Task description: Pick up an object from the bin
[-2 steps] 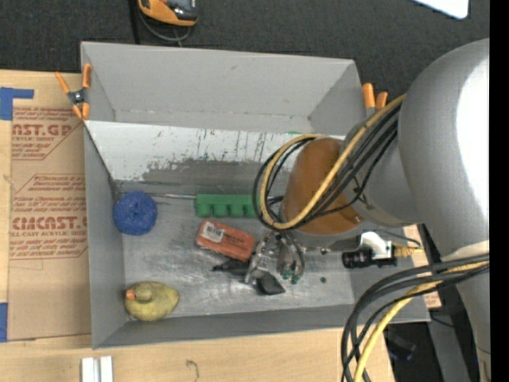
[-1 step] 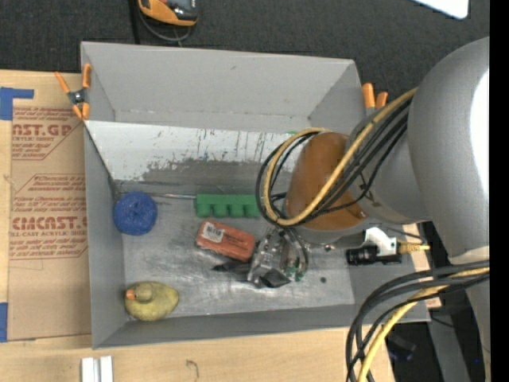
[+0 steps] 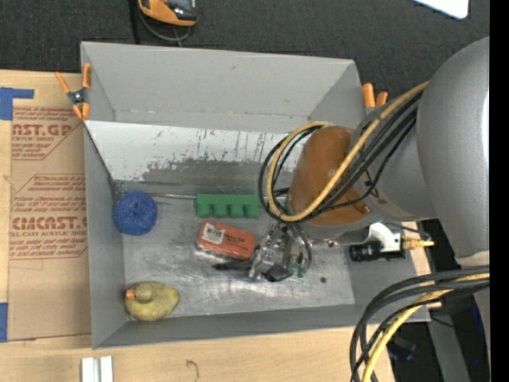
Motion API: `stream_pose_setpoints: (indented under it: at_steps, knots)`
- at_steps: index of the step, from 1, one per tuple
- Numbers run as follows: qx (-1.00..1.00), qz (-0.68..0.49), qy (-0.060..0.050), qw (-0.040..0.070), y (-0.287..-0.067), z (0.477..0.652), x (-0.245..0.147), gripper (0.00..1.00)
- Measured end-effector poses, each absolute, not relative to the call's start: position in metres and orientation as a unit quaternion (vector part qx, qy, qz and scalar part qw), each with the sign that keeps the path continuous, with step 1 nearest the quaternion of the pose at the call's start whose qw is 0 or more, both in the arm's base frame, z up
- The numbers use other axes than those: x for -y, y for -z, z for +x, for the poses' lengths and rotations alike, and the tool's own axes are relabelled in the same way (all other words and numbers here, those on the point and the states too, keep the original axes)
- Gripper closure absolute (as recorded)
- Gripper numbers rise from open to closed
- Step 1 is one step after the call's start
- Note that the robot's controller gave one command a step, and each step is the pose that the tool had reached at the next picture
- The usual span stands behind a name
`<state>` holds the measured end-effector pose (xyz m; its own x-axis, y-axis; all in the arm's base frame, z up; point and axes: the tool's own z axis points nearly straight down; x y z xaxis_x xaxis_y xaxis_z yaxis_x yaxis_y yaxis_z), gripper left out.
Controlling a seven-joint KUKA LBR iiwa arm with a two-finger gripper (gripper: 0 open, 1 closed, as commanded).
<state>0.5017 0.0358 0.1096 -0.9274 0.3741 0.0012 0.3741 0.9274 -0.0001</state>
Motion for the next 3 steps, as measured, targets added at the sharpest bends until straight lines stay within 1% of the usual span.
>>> stream_pose_setpoints:
  at_steps: [1, 3]
  knots:
    - [0.982, -0.19, 0.0, -0.001, -0.12, 0.502, -0.036, 1.0]
    - [0.982, -0.19, 0.0, -0.001, -0.132, 0.502, -0.036, 1.0]
